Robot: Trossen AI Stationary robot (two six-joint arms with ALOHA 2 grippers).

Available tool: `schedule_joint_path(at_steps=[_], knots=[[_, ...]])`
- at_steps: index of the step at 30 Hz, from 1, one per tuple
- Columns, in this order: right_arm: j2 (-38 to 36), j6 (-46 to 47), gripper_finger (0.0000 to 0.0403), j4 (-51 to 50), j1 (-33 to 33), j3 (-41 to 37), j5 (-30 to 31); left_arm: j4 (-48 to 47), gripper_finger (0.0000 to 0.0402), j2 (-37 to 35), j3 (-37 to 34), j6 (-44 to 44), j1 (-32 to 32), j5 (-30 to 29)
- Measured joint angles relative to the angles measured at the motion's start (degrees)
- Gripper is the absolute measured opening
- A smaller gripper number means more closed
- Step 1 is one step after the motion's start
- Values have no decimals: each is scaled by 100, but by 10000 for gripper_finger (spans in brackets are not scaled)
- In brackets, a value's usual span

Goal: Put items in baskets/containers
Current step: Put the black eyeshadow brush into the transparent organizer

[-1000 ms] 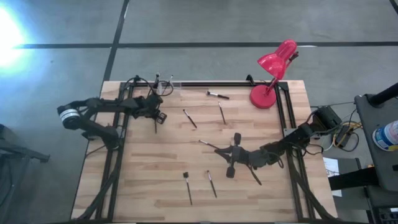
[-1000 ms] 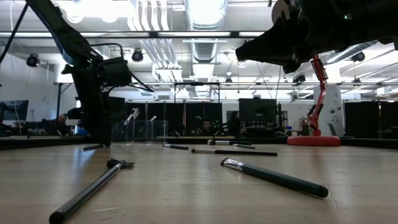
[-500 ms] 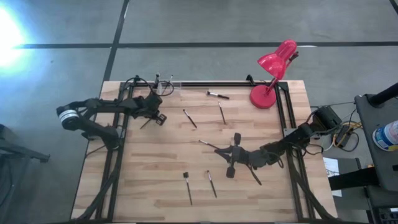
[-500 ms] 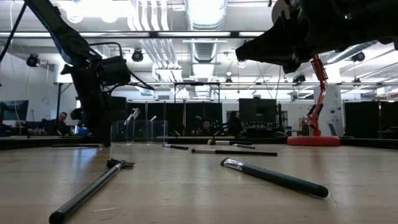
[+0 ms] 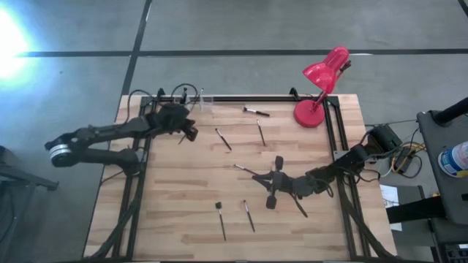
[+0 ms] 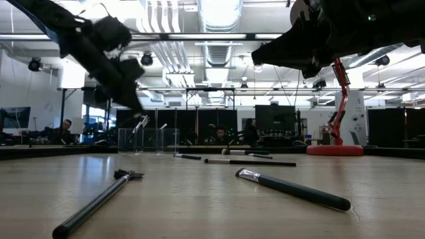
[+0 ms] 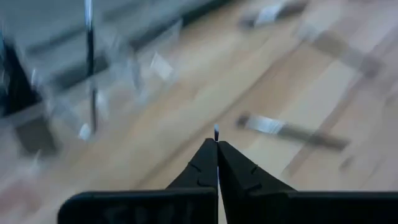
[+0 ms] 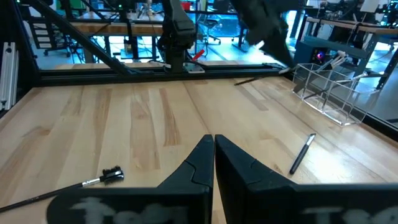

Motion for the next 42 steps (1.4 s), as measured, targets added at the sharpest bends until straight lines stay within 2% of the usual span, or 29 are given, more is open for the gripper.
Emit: schedule_joint_path(at_steps=[6,13,20,32,37,42], knots=[[0,0,9,-2,0,-2,0,1631,0,-259,-267,93,-268,-731],[175,-14,9,82,-2,-2,9,3185,0,137,-388,888,-281,-1643],[251,-17,9,76,-2,2,9,4510,0,780,-269,1693,43,-1813],[251,-46,9,85,-2,9,9,4913,0,2289,376,1966,1108,-1734],[251,-100,9,84,-2,9,8,5209,0,2751,435,1939,1176,-1526],[251,-107,9,84,-2,9,7,5098,0,3019,422,1905,1174,-1454]])
